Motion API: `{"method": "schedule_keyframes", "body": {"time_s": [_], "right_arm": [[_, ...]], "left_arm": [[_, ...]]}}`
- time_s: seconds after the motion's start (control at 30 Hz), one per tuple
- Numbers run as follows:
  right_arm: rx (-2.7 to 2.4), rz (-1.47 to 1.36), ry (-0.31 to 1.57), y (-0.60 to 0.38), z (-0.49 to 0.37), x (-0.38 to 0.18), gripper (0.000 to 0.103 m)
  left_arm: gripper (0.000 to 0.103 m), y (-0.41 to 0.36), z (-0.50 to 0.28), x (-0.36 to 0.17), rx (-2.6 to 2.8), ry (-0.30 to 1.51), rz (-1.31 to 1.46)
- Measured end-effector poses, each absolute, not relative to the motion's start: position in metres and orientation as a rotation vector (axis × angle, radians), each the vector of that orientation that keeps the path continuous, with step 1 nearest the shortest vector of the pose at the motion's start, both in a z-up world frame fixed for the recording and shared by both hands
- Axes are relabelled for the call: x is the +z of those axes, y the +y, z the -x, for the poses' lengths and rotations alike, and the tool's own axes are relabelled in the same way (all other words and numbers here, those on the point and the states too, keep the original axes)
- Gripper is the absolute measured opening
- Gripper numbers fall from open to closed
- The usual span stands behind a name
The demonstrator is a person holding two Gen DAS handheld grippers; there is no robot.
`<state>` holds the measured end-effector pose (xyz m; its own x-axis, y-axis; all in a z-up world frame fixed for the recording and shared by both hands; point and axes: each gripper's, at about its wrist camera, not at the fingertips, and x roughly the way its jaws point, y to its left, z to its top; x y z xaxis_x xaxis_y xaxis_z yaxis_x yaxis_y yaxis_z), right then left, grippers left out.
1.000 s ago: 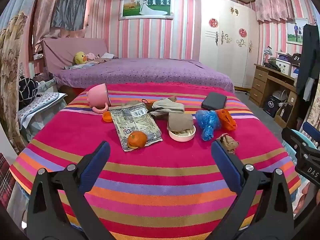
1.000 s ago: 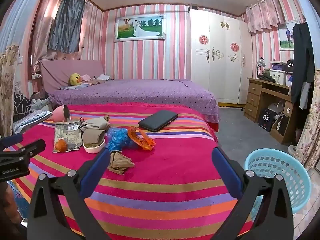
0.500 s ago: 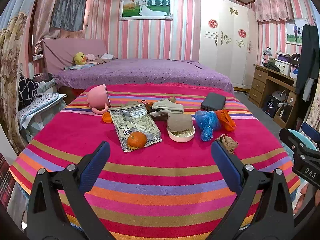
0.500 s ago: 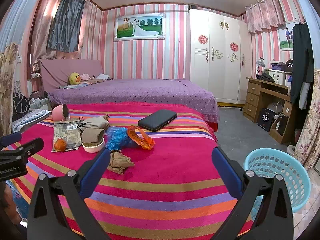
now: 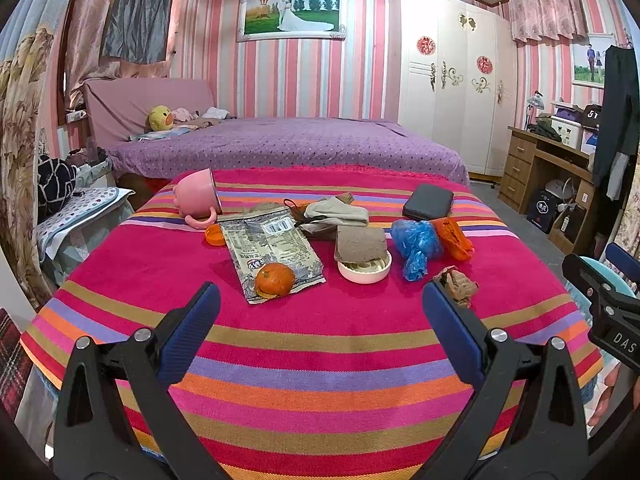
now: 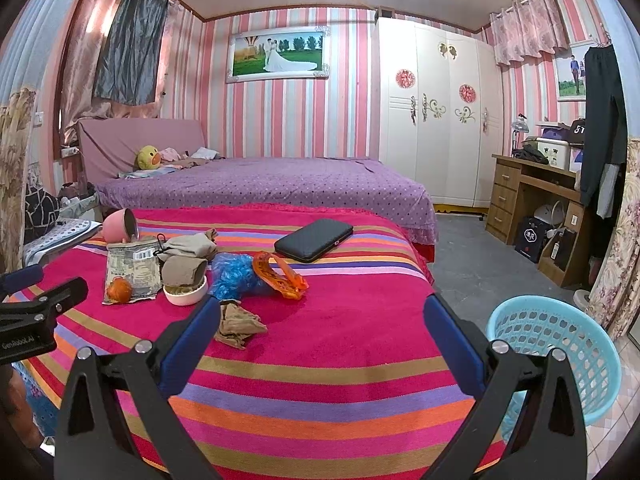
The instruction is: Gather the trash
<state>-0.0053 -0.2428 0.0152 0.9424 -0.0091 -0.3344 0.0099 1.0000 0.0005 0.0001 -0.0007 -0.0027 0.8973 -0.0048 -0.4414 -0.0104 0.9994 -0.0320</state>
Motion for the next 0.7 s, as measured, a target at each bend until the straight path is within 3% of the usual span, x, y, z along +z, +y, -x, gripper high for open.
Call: {"method": "schedule_keyframes", "body": {"time_s": [0.7], "right_arm": [[-0.04, -0.003, 0.336, -0.2428, 0.0026, 0.0098, 0.099]], "left_arm": [[0.098, 0.0058, -0.0044, -0.0089, 0.019, 0.474, 0.029]]}}
